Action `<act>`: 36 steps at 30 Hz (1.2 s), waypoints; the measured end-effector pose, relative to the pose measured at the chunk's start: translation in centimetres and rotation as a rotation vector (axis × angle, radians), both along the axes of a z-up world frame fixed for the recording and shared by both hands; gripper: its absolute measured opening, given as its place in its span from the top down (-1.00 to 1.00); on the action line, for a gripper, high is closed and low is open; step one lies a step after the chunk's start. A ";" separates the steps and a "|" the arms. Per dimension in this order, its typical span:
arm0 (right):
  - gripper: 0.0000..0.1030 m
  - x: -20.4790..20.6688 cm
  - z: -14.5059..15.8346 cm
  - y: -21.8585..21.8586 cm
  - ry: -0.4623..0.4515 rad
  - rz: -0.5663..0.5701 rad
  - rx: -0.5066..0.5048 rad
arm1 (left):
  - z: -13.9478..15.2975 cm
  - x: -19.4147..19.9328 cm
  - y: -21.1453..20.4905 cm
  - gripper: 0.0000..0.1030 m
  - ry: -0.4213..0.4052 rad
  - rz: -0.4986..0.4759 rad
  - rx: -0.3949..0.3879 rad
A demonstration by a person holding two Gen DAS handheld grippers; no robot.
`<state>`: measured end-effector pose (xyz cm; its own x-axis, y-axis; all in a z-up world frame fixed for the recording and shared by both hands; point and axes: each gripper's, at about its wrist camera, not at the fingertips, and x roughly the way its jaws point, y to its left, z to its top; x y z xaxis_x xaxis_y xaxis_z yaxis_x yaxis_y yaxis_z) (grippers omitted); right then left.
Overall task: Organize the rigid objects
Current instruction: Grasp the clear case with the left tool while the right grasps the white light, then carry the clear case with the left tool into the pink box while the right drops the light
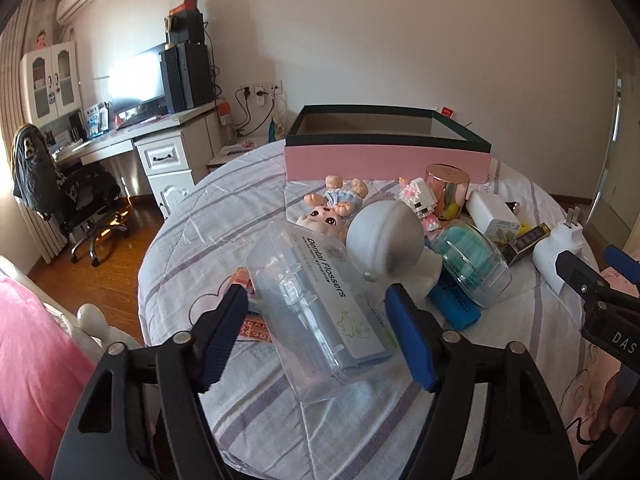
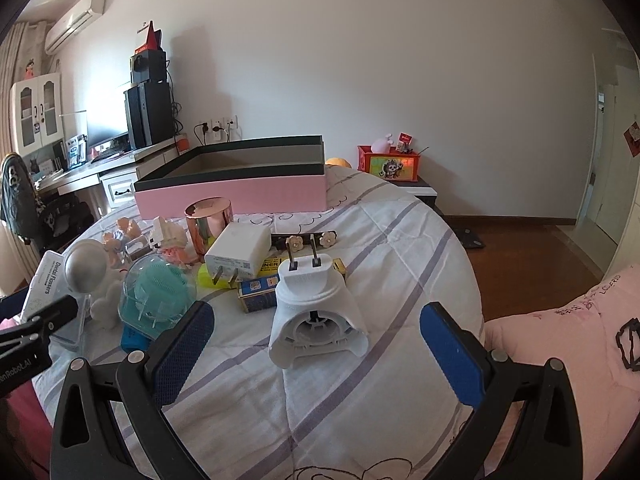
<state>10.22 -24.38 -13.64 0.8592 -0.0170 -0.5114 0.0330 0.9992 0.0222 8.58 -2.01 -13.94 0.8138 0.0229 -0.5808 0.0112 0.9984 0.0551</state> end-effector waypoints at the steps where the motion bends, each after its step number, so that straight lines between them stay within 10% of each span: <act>1: -1.00 0.0 0.0 -0.1 -0.001 0.002 0.004 | 0.1 0.1 -0.1 -0.21 -0.002 -0.009 0.010; 15: -0.72 2.6 -0.8 -0.5 0.054 0.044 0.055 | -0.4 0.5 -2.5 0.03 -0.059 -0.068 0.230; 21: -0.04 4.0 -1.7 -0.9 0.097 0.065 0.070 | -1.5 1.7 -2.0 0.05 -0.002 -0.101 0.154; 36: -0.03 3.9 -0.7 -0.1 0.079 0.120 0.017 | 0.5 2.4 0.6 0.33 -0.010 -0.164 -0.045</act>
